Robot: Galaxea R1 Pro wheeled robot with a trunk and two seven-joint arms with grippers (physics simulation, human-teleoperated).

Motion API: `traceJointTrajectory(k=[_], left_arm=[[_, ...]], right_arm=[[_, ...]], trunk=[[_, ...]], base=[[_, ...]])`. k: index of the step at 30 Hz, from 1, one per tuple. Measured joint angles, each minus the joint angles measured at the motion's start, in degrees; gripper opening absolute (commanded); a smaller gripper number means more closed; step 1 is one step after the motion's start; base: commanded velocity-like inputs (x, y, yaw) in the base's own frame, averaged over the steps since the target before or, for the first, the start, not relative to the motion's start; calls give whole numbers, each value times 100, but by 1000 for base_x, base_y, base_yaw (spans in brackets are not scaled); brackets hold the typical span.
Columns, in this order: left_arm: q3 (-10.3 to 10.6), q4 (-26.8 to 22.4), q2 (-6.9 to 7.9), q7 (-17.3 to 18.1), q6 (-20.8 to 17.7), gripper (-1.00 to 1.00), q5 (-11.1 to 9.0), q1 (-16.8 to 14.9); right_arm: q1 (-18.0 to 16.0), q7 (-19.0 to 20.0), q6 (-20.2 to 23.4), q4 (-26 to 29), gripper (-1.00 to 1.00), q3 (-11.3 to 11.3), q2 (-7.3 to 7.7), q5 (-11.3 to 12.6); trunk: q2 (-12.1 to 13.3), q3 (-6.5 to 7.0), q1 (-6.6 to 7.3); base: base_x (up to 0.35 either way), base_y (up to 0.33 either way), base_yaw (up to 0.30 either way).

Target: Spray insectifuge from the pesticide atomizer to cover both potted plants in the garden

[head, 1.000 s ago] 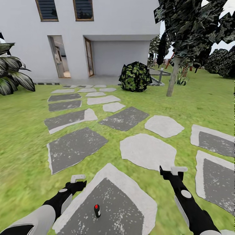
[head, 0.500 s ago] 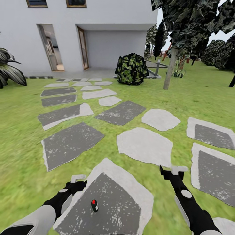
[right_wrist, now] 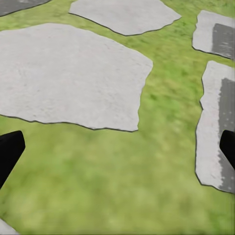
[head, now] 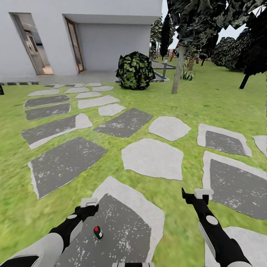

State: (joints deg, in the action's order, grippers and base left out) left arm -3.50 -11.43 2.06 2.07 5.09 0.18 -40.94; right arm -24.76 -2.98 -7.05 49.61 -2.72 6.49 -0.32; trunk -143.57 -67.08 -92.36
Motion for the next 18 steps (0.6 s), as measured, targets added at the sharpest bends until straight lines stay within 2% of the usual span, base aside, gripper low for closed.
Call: traceJointTrajectory(k=[4, 8, 18], left_arm=[[-1, 37, 5, 3, 509, 100, 6, 2], [-1, 66, 11, 0, 664, 100, 6, 2], [-5, 74, 14, 0, 694, 100, 13, 2]], right_arm=[[0, -5, 0, 0, 100, 2, 0, 0], [0, -8, 0, 5, 100, 3, 0, 0], [0, -9, 0, 8, 100, 2, 0, 0]], trunk=[[0, 0, 0], [0, 0, -1], [0, 0, -4]], base=[[31, 0, -12], [-66, 0, -1], [-310, 0, 0]])
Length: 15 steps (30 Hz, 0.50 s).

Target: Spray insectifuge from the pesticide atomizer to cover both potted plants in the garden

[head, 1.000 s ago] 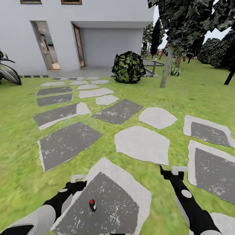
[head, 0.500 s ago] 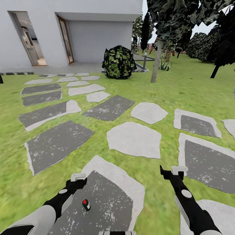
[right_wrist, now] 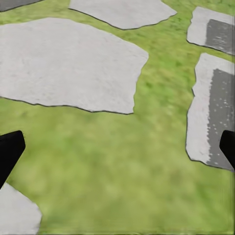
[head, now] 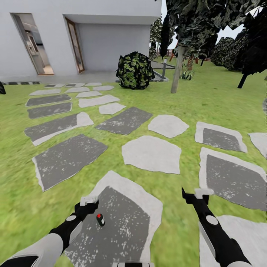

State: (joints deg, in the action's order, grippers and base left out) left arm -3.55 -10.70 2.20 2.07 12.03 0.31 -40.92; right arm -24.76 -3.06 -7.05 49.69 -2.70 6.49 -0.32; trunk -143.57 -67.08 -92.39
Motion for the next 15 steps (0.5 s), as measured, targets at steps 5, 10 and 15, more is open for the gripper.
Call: traceJointTrajectory(k=[5, 10, 15], left_arm=[[-1, 0, 1, 0, 1, 100, 0, 0], [3, -4, -3, 7, -6, 100, 0, 0], [4, 0, -2, 8, -8, 100, 0, 0]], right_arm=[[0, 0, 0, 0, 100, 1, 0, 0], [0, 0, 6, -2, 100, 17, -4, -5], [0, 0, 9, 0, 100, 8, -4, -8]], trunk=[[0, 0, 2], [0, 0, 4], [0, 0, 4]], base=[[-209, 0, 0], [-23, 0, 0], [-1, 0, 0]])
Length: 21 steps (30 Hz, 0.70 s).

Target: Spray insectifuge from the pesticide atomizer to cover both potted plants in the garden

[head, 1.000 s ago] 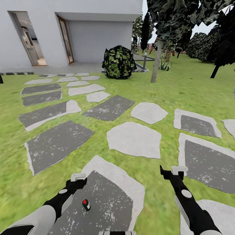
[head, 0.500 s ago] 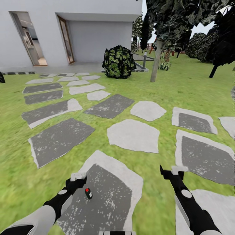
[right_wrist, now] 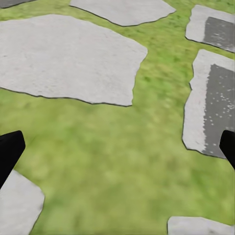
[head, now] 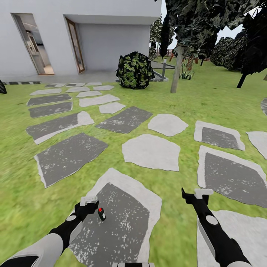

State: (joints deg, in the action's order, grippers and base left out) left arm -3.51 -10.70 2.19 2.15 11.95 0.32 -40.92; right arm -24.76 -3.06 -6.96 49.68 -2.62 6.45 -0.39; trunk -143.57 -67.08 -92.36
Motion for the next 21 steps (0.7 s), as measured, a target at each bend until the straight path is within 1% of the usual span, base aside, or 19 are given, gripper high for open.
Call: traceJointTrajectory(k=[3, 7, 8, 21], left_arm=[[0, 0, 2, 0, 0, 100, 0, 0], [0, 1, 5, 0, 2, 100, 2, 0], [0, 1, 11, 0, 3, 100, 0, 0], [0, 1, 11, -7, 7, 100, 0, 0]], right_arm=[[0, 0, 0, 3, 100, -7, 3, 0], [0, 0, -2, 63, 100, 4, 4, 0], [0, 0, -7, 155, 100, 2, 4, -1], [0, 0, -9, 167, 100, 1, 4, 2]], trunk=[[0, 0, 0], [-5, -88, -11], [-6, -110, -13], [-24, -438, -47]], base=[[0, 0, 0], [0, 0, 0], [0, 0, 0], [0, 0, 0]])
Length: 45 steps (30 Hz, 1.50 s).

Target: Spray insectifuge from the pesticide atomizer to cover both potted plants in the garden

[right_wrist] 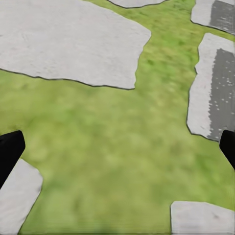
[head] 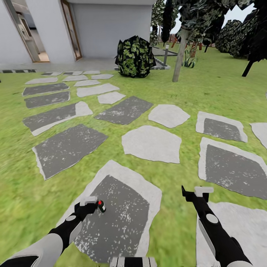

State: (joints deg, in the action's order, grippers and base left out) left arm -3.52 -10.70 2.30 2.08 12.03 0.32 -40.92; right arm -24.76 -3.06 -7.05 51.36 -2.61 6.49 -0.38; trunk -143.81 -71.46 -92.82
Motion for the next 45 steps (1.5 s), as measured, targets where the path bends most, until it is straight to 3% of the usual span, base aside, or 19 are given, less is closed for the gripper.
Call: traceJointTrajectory(k=[23, 31, 37, 45], left_arm=[[-3, 3, -9, -1, 46, 100, 8, 13], [-8, 11, -16, -33, 802, 100, 0, 256], [-23, 9, -17, -56, 914, 100, -4, 312], [-68, 9, -10, -73, 1004, 100, -41, 333]], right_arm=[[0, 0, 0, 0, 100, 2, -9, -2], [0, 0, 0, -8, 100, 4, -9, -2], [0, 0, 0, -9, 100, 2, -9, -2], [0, 0, 1, -12, 100, 0, -9, -2]], trunk=[[-27, -445, -52], [-38, -623, -72], [-46, -755, -88], [-46, -756, -87]], base=[[0, 0, 0], [0, 0, 0], [0, 0, 0], [0, -35, 1]])
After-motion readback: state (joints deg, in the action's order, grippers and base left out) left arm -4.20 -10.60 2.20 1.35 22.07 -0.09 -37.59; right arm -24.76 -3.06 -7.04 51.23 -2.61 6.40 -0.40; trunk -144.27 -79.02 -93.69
